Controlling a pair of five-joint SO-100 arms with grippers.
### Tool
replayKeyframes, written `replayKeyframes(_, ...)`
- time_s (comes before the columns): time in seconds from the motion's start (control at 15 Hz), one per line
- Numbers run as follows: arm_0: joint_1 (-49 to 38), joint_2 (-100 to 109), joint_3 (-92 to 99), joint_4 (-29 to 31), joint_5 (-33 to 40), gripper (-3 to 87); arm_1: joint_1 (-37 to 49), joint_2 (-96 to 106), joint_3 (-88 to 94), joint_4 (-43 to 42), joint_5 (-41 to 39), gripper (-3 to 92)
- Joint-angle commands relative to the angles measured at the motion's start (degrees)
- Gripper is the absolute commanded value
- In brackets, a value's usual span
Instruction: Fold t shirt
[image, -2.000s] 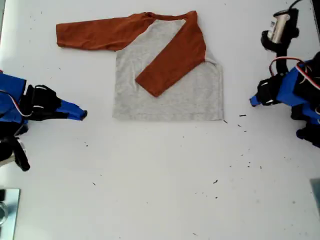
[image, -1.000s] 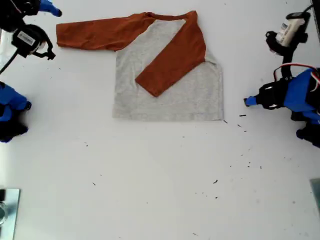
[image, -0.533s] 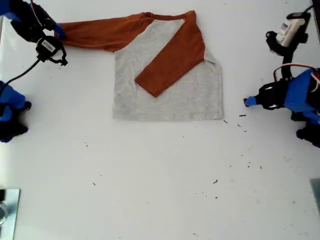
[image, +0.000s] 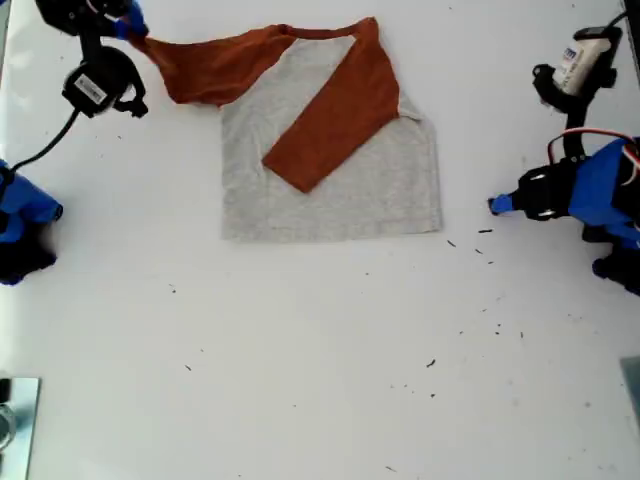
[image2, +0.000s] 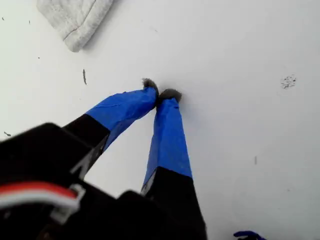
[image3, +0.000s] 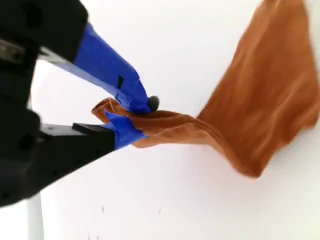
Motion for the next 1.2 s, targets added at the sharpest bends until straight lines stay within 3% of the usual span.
replayKeyframes(0.0, 14.68, 1.93, -18.02, 2.11, -2.55, -0.3, -0.53, 0.53, -0.44, 0.7, 0.97, 3.4)
replayKeyframes(0.2, 25.14, -9.93, -35.86, 1.85, -1.32, -0.1, -0.7, 0.53, -0.44, 0.88, 1.41, 3.4)
replayKeyframes(0.33, 31.29, -17.67, -42.89, 0.88, 2.81, 29.4, -0.88, 0.53, -0.44, 0.97, 1.76, 3.4)
replayKeyframes(0.47, 34.54, -16.7, -42.19, 0.26, 3.6, 11.0, -0.88, 0.62, -0.44, 1.05, 1.85, 3.4)
replayKeyframes(0.6, 33.66, -12.04, -39.9, 5.71, 3.6, 10.8, -0.88, 0.62, -0.44, 1.05, 1.85, 3.4)
replayKeyframes(0.73, 33.84, 2.11, -22.41, 4.13, 2.81, 8.6, -0.88, 0.62, -0.53, 1.05, 1.85, 3.4)
replayKeyframes(0.87, 33.4, 26.72, 11.87, -6.42, -2.11, 0.2, -0.88, 0.62, -0.53, 1.05, 1.93, 3.4)
replayKeyframes(1.0, 31.99, 49.04, 45.35, -9.32, -11.69, -0.3, -0.79, 0.62, -0.44, 1.05, 2.11, 3.4)
replayKeyframes(1.13, 39.73, 60.73, 64.25, -15.82, -22.24, -0.3, -0.79, 0.44, -0.09, 1.05, 2.81, 3.4)
